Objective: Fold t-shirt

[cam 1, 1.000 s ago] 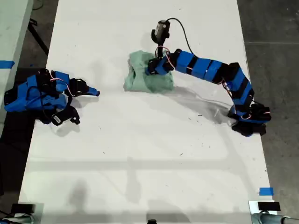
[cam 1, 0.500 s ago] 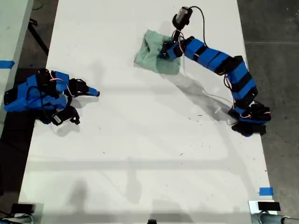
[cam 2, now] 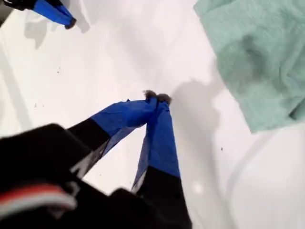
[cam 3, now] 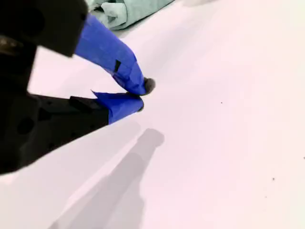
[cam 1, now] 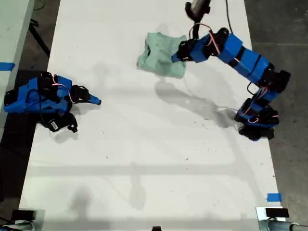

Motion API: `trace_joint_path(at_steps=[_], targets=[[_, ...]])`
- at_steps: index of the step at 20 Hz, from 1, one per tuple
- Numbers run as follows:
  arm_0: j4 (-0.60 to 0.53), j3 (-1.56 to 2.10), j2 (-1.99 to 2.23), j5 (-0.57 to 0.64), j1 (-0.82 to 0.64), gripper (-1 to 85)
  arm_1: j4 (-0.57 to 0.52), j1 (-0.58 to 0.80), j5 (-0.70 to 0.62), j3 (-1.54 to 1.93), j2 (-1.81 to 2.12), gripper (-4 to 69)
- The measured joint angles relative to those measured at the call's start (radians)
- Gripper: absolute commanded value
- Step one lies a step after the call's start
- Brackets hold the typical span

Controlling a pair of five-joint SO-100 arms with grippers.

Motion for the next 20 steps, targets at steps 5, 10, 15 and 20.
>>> trace_joint_path(at_steps=[5, 10, 15, 20], targets=[[0.000, 0.000, 0.000, 0.000, 0.000, 2.6, -0.005, -0.031, 0.313, 0.956, 0.976, -1.1], [0.000, 0.000, 0.000, 0.000, 0.000, 2.6, 0.107, -0.173, 0.657, 1.551, 1.566, -0.8], [0.000, 0.000, 0.002, 0.000, 0.000, 2.6, 0.103, -0.229, 0.930, 1.646, 1.606, 6.9], [0.000, 0.000, 0.002, 0.000, 0.000, 2.6, 0.094, -0.230, 0.298, 1.646, 1.606, 6.1]])
